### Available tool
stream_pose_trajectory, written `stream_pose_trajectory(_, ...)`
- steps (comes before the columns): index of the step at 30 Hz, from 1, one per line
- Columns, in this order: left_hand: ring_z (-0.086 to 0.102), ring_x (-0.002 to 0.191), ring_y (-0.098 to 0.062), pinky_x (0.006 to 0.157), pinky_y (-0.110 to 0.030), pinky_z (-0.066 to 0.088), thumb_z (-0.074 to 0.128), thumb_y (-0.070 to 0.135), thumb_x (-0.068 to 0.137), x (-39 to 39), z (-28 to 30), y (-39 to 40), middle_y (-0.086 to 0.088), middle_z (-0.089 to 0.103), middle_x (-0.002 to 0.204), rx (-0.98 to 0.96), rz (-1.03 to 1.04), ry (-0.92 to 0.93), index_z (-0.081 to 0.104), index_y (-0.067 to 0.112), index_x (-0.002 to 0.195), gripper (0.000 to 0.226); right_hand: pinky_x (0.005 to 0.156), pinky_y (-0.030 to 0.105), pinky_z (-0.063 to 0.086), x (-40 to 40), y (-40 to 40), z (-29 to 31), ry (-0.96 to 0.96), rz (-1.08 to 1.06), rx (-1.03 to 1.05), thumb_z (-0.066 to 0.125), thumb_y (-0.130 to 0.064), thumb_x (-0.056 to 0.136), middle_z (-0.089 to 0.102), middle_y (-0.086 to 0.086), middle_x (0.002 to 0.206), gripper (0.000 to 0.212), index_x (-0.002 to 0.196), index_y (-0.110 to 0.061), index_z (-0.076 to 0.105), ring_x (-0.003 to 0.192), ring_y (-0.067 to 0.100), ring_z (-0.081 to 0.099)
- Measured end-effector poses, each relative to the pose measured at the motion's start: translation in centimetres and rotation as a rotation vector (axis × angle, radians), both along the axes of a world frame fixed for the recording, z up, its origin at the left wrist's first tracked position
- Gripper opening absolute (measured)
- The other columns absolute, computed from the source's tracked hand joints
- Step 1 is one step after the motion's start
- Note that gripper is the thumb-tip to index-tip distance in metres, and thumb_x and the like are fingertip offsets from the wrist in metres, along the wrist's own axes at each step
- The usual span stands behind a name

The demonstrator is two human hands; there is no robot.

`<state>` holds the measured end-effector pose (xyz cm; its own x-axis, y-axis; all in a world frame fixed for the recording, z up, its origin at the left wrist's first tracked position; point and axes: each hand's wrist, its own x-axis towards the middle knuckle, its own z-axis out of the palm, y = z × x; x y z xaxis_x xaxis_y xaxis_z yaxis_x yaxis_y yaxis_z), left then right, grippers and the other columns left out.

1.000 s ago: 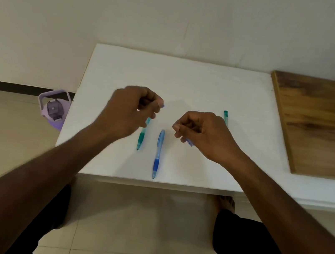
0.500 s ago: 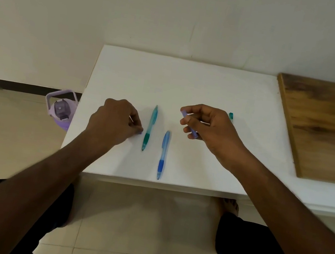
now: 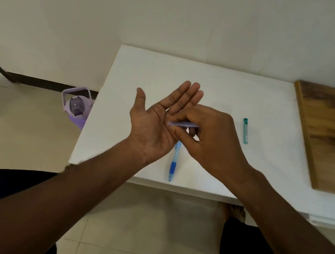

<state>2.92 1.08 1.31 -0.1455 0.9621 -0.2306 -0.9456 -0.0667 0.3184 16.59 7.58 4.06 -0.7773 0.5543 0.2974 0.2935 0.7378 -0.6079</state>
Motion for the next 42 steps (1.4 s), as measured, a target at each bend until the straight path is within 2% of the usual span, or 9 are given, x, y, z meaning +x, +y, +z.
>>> stream_pose_trajectory(3,0.065,0.131,-0.028,0.110,-0.042,0.052,0.012,0.080,0.099,0.4,-0.4,-0.2,-0.015,0.065,0.144,0.059,0.012,-0.027,0.056,0.002,0.146,0.102,0.076,-0.004,0.040,0.2,0.2,0.5,-0.036,0.057,0.065,0.085,-0.013,0.087,0.068,-0.008,0.087,0.018,0.104,-0.009,0.081,0.068,-0.013,0.046)
stream_pose_trajectory(7,0.068,0.127,-0.029,0.113,-0.044,0.049,0.014,0.080,0.099,0.3,-0.5,-0.3,-0.016,0.068,0.139,0.101,0.034,-0.035,0.054,0.001,0.147,0.100,0.072,0.000,0.041,0.4,0.3,0.7,-0.020,0.049,0.001,0.084,-0.021,0.089,0.064,-0.014,0.087,0.019,0.104,-0.010,0.081,0.067,-0.006,0.053)
stream_pose_trajectory(14,0.049,0.146,-0.025,0.124,-0.046,0.036,0.015,0.086,0.094,0.2,0.1,-0.1,-0.013,0.048,0.159,0.137,0.020,0.009,0.041,0.004,0.158,0.107,0.074,0.008,0.052,0.7,0.3,-0.5,0.077,-0.038,-0.151,0.078,-0.033,0.090,0.067,-0.019,0.088,0.020,0.102,-0.017,0.077,0.078,0.009,0.066)
stream_pose_trajectory(18,0.046,0.148,-0.026,0.124,-0.046,0.035,0.019,0.088,0.093,0.0,0.1,0.0,-0.013,0.048,0.160,0.138,0.028,-0.009,0.040,0.004,0.158,0.108,0.079,0.011,0.057,0.5,0.2,-1.0,0.143,-0.059,-0.278,0.078,-0.035,0.091,0.069,-0.028,0.097,0.017,0.107,-0.031,0.071,0.091,0.004,0.071)
stream_pose_trajectory(24,0.050,0.147,-0.029,0.122,-0.044,0.041,0.023,0.086,0.093,-0.4,0.5,-0.1,-0.016,0.053,0.157,0.069,0.036,0.033,0.050,0.003,0.152,0.105,0.082,0.011,0.056,0.3,0.3,-1.1,0.183,-0.072,-0.353,0.079,-0.029,0.092,0.073,-0.021,0.100,0.020,0.111,-0.025,0.074,0.095,0.003,0.073)
stream_pose_trajectory(27,0.072,0.116,-0.026,0.105,-0.039,0.058,0.038,0.076,0.098,-0.5,0.9,-0.1,-0.013,0.073,0.129,-0.119,0.084,0.153,0.067,0.004,0.136,0.086,0.082,0.013,0.057,0.3,0.5,-0.7,0.204,-0.090,-0.346,0.080,-0.026,0.093,0.077,-0.013,0.101,0.019,0.111,-0.021,0.077,0.096,0.007,0.074)
stream_pose_trajectory(31,0.075,0.081,-0.016,0.076,-0.031,0.064,0.058,0.055,0.102,0.1,0.8,-0.3,-0.004,0.077,0.091,-0.394,0.178,0.404,0.081,0.013,0.104,0.047,0.082,0.019,0.060,0.8,1.4,0.1,0.247,-0.133,-0.326,0.079,-0.025,0.094,0.079,-0.009,0.102,0.018,0.111,-0.017,0.079,0.096,0.010,0.075)
stream_pose_trajectory(36,0.079,0.085,-0.015,0.072,-0.027,0.061,0.067,0.050,0.099,0.9,0.7,-1.0,0.001,0.082,0.097,-0.462,0.197,0.651,0.084,0.026,0.093,0.030,0.086,0.020,0.060,1.3,2.5,0.3,0.272,-0.221,-0.320,0.078,-0.022,0.095,0.080,-0.008,0.103,0.017,0.111,-0.017,0.079,0.097,0.012,0.076)
stream_pose_trajectory(42,0.079,0.088,-0.017,0.067,-0.026,0.062,0.074,0.039,0.096,1.4,1.1,-1.0,0.002,0.082,0.096,-0.346,0.216,0.901,0.083,0.032,0.094,0.012,0.087,0.025,0.062,1.3,2.5,0.2,0.268,-0.228,-0.312,0.078,-0.023,0.095,0.080,-0.004,0.103,0.019,0.112,-0.014,0.079,0.098,0.014,0.076)
